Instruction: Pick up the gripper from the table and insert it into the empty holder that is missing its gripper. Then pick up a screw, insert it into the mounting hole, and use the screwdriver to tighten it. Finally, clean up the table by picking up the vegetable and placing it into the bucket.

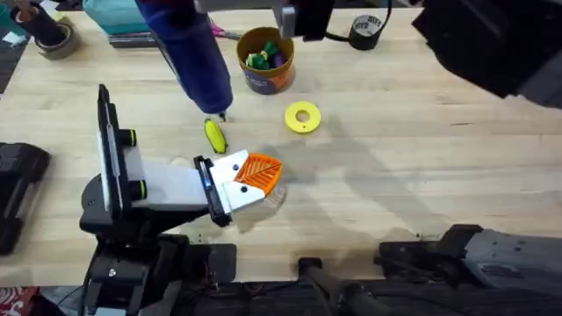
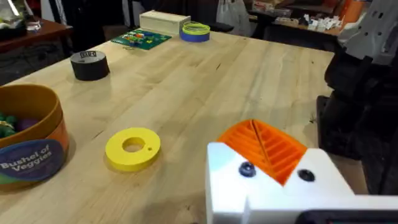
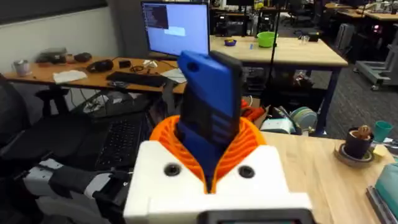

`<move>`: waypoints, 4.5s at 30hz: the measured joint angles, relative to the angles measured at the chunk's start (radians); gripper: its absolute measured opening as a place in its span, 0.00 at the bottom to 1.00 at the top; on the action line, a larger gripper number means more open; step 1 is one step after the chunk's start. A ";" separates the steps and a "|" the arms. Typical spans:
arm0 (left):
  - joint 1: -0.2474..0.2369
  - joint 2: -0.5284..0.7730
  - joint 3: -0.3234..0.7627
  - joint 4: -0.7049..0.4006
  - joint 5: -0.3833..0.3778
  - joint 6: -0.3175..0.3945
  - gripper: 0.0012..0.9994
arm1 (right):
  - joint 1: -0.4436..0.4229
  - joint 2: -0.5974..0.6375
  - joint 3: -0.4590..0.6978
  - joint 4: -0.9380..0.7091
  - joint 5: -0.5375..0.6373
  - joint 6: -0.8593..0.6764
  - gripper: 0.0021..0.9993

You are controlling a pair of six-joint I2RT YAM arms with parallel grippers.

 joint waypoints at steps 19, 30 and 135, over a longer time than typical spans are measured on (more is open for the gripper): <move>0.000 0.000 0.000 0.000 0.000 0.000 0.00 | 0.010 -0.011 -0.189 0.312 -0.003 0.067 0.02; 0.000 0.000 0.000 0.000 0.000 0.000 0.00 | 0.010 -0.037 -0.233 0.345 -0.004 0.086 0.02; 0.000 0.000 0.000 0.000 0.000 0.000 0.00 | 0.048 -0.010 -0.430 0.530 -0.021 0.015 0.02</move>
